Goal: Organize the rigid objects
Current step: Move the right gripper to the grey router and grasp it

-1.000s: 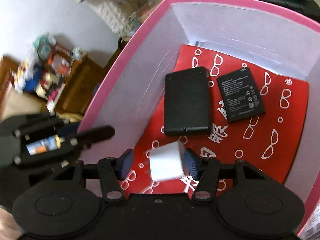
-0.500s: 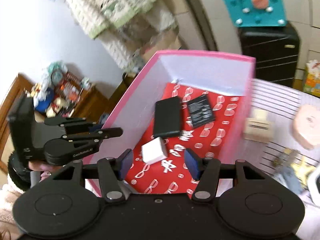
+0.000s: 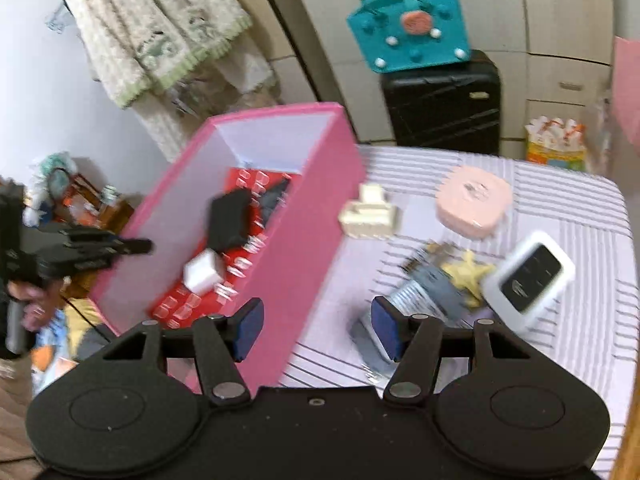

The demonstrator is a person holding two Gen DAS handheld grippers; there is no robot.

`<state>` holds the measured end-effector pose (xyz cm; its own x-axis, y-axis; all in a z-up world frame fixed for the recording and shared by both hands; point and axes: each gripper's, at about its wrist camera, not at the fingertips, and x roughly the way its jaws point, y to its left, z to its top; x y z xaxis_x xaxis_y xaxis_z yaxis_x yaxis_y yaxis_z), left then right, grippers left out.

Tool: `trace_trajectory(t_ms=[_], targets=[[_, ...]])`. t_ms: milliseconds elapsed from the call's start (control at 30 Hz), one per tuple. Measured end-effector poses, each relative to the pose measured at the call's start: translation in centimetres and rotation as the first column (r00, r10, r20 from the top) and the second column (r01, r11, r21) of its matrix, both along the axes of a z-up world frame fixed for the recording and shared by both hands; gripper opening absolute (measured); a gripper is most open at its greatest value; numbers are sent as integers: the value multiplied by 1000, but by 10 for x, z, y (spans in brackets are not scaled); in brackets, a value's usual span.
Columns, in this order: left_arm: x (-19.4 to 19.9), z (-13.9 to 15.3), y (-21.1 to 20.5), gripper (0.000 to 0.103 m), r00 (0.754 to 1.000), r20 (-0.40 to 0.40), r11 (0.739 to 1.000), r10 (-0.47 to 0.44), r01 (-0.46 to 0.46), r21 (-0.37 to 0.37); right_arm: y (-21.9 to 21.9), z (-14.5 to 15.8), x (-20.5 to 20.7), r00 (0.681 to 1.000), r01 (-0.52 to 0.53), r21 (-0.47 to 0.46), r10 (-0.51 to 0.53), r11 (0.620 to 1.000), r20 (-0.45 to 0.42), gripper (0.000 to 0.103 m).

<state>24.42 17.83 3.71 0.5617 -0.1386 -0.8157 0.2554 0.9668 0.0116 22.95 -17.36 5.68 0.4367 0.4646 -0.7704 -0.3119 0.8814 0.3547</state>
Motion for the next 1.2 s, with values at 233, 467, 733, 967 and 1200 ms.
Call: trace_trajectory(t_ms=[233,467,733,967,1200], targets=[[0,-1,0,9,997,-73,1000,-20,20,11,-4,-32,-9,1000,-12,-127,15,992,25,72],[2,0,-1,9,992,-126,999,-30,32,13,-6,-58,2,1000,18,-150,-17,988,6,79],[-2,0,-1,9,995,-99,1000,-26,27,10,-3,-74,18,1000,26,-124,-27,992,-2,79],[-4,0,2,10,995,-99,1000,-26,26,-9,20,-83,21,996,-21,-224,40,974,82,80],[-3,0,4,10,995,-97,999,-31,30,-19,32,-87,18,983,-75,-239,112,968,147,84]])
